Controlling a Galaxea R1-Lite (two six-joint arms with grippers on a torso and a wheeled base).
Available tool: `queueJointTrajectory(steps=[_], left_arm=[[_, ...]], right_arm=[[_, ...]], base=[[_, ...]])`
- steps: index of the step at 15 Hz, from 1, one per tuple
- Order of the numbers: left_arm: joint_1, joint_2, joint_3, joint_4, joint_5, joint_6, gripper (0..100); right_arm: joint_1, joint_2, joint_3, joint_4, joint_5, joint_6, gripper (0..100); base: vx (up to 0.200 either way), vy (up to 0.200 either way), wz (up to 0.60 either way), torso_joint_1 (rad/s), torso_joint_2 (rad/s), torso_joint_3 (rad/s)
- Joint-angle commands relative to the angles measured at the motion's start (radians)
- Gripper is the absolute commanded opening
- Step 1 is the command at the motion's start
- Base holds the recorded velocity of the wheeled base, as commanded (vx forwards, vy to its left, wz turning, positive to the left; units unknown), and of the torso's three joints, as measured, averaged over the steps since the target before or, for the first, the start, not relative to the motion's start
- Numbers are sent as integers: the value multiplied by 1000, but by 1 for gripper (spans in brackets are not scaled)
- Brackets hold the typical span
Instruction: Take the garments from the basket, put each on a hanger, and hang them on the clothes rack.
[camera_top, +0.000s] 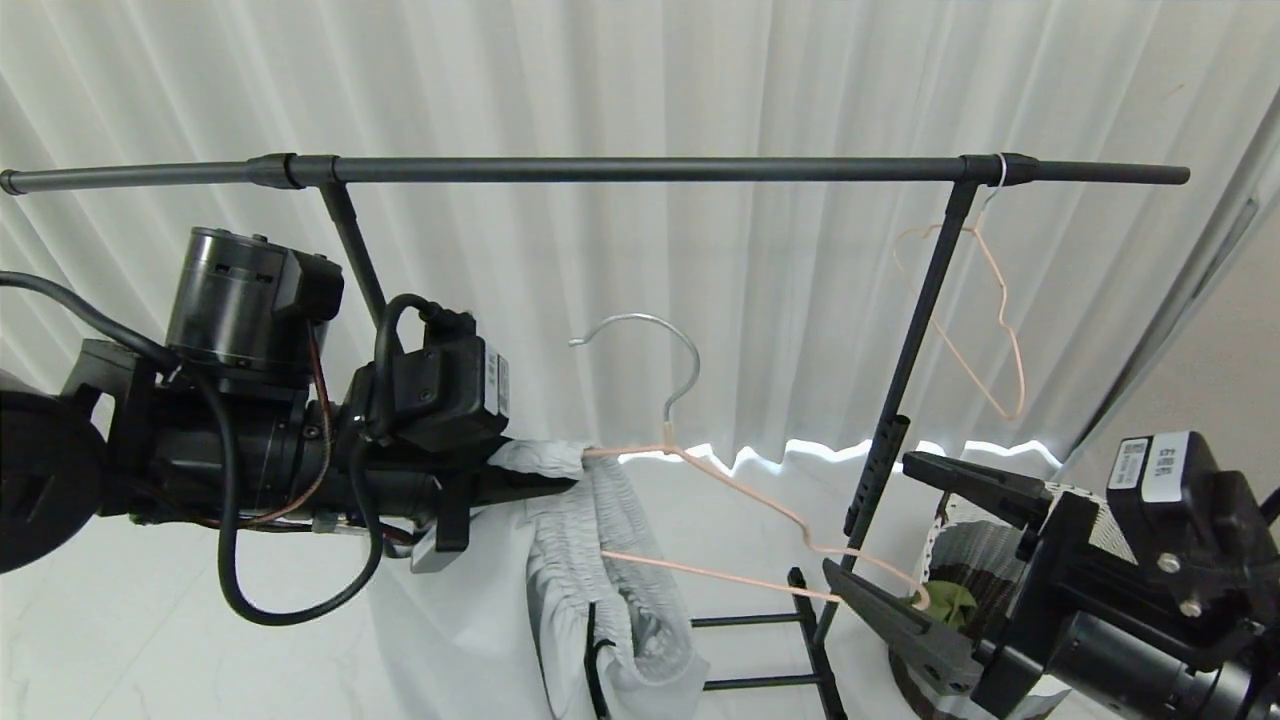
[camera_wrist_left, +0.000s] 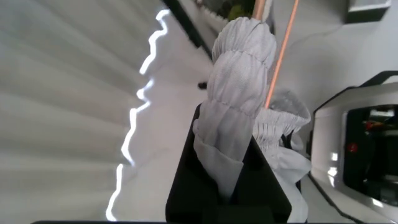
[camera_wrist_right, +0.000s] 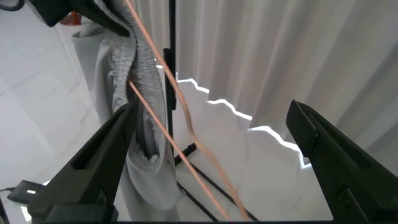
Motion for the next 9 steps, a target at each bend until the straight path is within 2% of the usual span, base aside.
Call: queueJointTrajectory(steps=[1,2,4,7,9], left_arm=[[10,-11,2,0,33,-12,0],[10,-14,5,-2,49,-37,0],[-3,-31,3,-2,61,-144,0],[-29,-65,8,-2,150,-287,0],[-37,-71,5,-2,158,-336,0]], right_arm=[[-1,24,-3,0,2,0,100],[-1,40,-3,0,2,-1,100],[0,64,-5,0,2,0,100],[3,75,-16,0,2,0,100],[5,83,-17,2,2,-1,100]], base=[[0,0,0,0,0,0],[0,0,0,0,0,0],[0,0,0,0,0,0],[0,0,0,0,0,0],[0,0,0,0,0,0]])
